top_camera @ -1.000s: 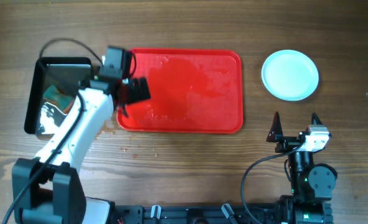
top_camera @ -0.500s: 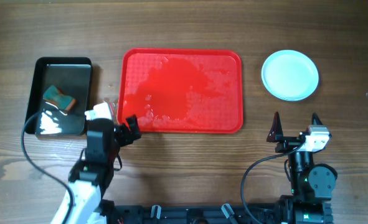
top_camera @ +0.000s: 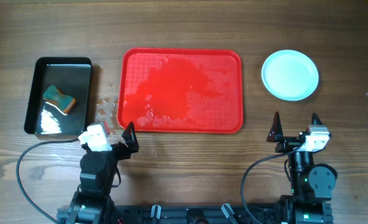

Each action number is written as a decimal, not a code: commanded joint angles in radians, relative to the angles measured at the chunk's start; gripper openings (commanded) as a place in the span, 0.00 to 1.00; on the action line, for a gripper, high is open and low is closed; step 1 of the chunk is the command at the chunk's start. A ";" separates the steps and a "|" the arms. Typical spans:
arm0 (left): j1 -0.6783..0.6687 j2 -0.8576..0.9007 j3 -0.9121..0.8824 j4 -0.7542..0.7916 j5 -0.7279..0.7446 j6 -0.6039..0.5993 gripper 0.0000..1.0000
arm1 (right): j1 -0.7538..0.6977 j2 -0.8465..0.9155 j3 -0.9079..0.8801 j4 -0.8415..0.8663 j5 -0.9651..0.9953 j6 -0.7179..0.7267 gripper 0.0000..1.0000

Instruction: Clean dirty plates on tray and stack at the side

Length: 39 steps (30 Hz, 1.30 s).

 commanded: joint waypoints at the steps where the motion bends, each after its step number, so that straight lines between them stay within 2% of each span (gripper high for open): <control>1: 0.006 -0.111 -0.010 -0.009 0.019 0.072 1.00 | -0.007 -0.008 -0.002 0.002 0.006 -0.017 1.00; 11: 0.145 -0.289 -0.010 -0.015 0.080 0.081 1.00 | -0.007 -0.008 -0.002 0.002 0.006 -0.018 1.00; 23: 0.154 -0.346 -0.009 -0.016 0.092 0.083 1.00 | -0.007 -0.008 -0.002 0.002 0.007 -0.017 1.00; 32: 0.154 -0.346 -0.010 -0.011 0.181 0.311 1.00 | -0.007 -0.008 -0.002 0.002 0.006 -0.018 1.00; 39: 0.154 -0.346 -0.009 -0.011 0.185 0.344 1.00 | -0.007 -0.008 -0.002 0.002 0.006 -0.017 1.00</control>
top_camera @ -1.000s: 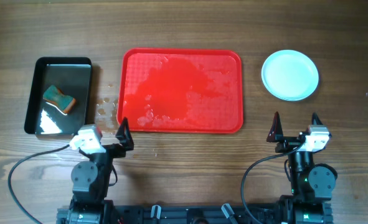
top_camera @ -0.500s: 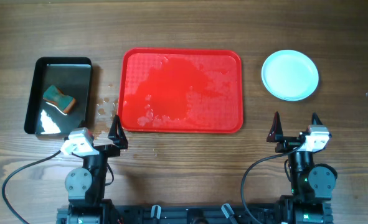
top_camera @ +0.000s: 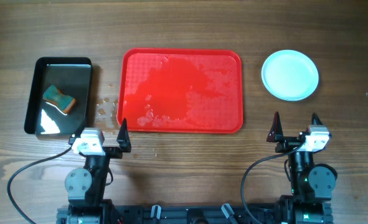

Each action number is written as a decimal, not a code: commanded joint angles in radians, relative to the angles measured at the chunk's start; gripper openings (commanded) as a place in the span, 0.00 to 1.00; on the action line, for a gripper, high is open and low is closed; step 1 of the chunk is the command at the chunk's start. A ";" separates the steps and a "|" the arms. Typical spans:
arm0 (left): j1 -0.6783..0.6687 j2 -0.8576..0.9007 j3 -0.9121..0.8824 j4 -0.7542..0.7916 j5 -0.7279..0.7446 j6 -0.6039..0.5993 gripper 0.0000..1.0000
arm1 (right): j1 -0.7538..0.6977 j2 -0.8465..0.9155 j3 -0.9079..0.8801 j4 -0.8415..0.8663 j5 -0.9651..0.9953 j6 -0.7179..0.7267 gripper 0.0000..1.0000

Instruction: Clean dirty plates on tray and stack at the side

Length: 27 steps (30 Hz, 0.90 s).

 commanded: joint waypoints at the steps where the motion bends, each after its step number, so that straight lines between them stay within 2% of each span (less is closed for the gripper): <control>1: 0.007 -0.011 -0.005 -0.005 0.027 0.050 1.00 | -0.007 -0.008 -0.002 0.002 0.006 -0.017 1.00; 27: 0.007 -0.011 -0.005 -0.008 -0.018 0.044 1.00 | -0.007 -0.008 -0.002 0.002 0.006 -0.017 1.00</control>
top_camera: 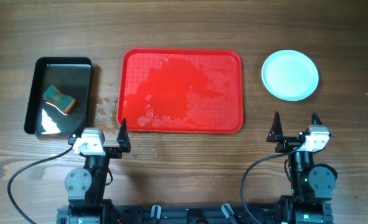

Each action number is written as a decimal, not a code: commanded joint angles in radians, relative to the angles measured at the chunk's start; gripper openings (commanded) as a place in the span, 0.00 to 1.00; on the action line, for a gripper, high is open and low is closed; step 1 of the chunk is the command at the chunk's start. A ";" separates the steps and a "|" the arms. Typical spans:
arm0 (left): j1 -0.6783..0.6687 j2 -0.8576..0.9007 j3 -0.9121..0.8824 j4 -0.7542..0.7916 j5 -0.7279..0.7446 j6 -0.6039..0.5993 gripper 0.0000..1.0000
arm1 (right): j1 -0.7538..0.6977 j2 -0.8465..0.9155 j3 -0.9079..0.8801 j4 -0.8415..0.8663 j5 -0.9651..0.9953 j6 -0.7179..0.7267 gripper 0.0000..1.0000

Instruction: Clean dirty plates on tray and stack at the side

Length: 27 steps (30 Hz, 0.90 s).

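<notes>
The red tray (182, 91) lies in the middle of the table, wet, with no plate on it. A white plate stack (289, 74) sits to its right on the wood; how many plates are in it cannot be told. A green and orange sponge (59, 98) rests in the black basin (35, 93) at the left. My left gripper (103, 126) stands open and holds nothing, just in front of the tray's near left corner. Below the plates, my right gripper (294, 121) is open with nothing in it.
Water drops (106, 107) spot the wood between the black basin and the red tray. Both arm bases and their cables sit along the table's front edge.
At first my left arm was turned to the right, its open gripper by the tray's near left corner. By 0.9 s ago it had straightened and drawn back a little to the left, where it stays. The right arm, plates, tray and sponge did not move.
</notes>
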 commanded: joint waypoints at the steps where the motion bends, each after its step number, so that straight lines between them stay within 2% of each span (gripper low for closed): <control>1: 0.007 -0.011 -0.005 -0.007 -0.008 0.009 1.00 | -0.007 -0.008 -0.002 0.002 0.006 -0.018 1.00; 4: 0.007 -0.011 -0.005 -0.007 -0.006 -0.045 1.00 | -0.007 -0.008 -0.002 0.002 0.006 -0.018 1.00; 27: 0.007 -0.011 -0.005 -0.006 -0.006 -0.044 1.00 | -0.007 -0.008 -0.002 0.002 0.006 -0.018 1.00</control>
